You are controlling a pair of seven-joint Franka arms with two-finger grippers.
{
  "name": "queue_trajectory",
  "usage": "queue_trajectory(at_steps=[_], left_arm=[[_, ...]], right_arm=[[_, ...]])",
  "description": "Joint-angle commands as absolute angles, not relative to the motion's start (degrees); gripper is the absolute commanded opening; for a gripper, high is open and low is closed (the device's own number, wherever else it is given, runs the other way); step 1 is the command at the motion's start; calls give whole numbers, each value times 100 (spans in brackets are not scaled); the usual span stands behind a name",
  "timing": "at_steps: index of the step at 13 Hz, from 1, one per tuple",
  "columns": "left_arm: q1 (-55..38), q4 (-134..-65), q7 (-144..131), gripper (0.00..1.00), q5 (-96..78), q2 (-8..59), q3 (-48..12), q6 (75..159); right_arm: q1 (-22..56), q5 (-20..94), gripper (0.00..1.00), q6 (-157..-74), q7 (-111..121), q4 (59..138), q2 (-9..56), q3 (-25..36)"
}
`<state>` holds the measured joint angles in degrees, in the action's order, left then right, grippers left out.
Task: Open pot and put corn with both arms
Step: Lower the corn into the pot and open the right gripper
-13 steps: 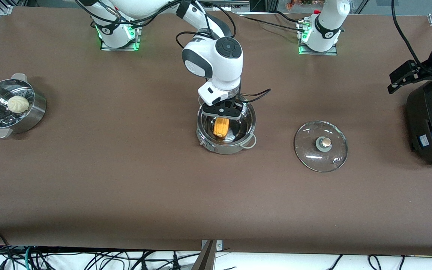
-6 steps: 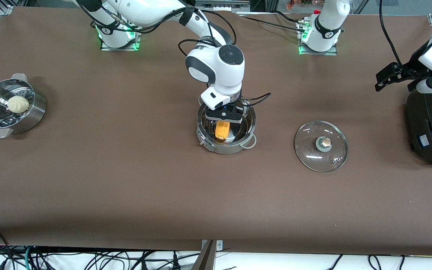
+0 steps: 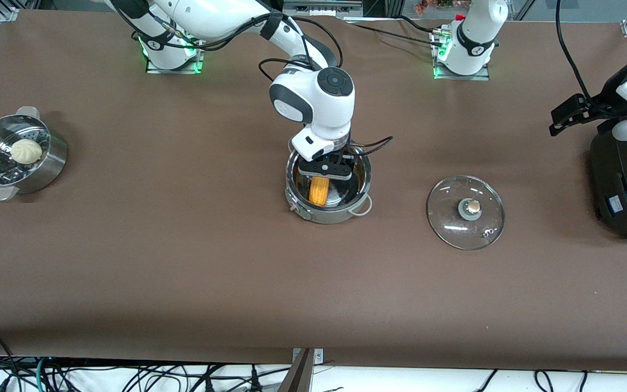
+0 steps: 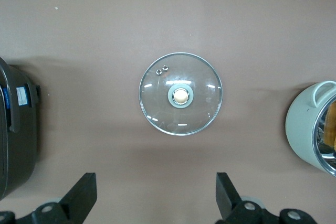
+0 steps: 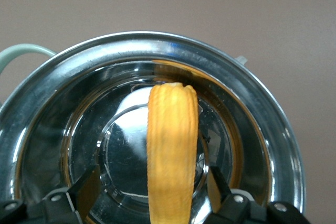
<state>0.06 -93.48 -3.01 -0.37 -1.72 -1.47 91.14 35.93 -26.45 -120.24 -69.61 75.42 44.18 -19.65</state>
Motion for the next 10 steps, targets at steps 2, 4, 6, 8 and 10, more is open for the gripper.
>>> queue_trajectory(at_steps=[2,4,6,8,10], left_arm=[[27,-9009,-299,100,-79,26,-176,8921],[35,-9009,-308,100,-79,35,-176,8921],[26,-9000,-308,100,-79,35,-176,8886],[18,-9009,-308,100,-79,35,-184,8886],[18,-9009,-299,100,-79,35,-185,8886]], right_arm=[[3586,-2883,99,-11761,-6883,7374,4185,-1864],[3490,-2857,99,-11279,-6227,7374,3878,-1767],[3271,-2778,99,-10778,-5584,7383,3561,-1635],[2903,-2708,99,-10452,-5267,7400,3288,-1635],[2402,-2305,99,-10223,-4417,7400,3016,-1617]])
